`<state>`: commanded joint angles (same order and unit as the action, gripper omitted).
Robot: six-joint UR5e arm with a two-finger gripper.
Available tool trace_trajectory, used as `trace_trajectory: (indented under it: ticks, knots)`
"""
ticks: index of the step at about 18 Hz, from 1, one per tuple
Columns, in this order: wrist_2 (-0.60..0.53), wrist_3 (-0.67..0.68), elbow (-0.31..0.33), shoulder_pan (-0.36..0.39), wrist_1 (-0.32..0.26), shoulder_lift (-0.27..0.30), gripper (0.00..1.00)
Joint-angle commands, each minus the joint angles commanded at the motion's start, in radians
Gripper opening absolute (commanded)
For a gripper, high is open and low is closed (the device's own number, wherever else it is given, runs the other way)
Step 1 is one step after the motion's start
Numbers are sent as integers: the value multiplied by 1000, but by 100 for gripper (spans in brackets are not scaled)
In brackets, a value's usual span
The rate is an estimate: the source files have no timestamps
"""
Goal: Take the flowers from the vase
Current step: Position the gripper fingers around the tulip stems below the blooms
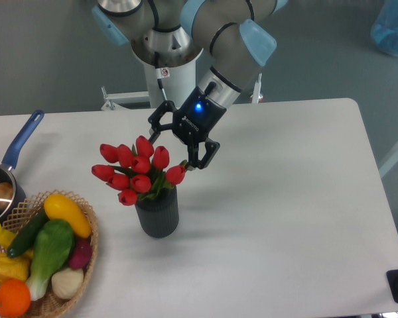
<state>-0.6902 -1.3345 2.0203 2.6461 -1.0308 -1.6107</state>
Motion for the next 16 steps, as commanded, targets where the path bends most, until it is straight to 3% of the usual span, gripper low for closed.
trace_trajectory:
  ticks: [16]
  knots:
    - [-6,-5,-60,-6,40,-66,100]
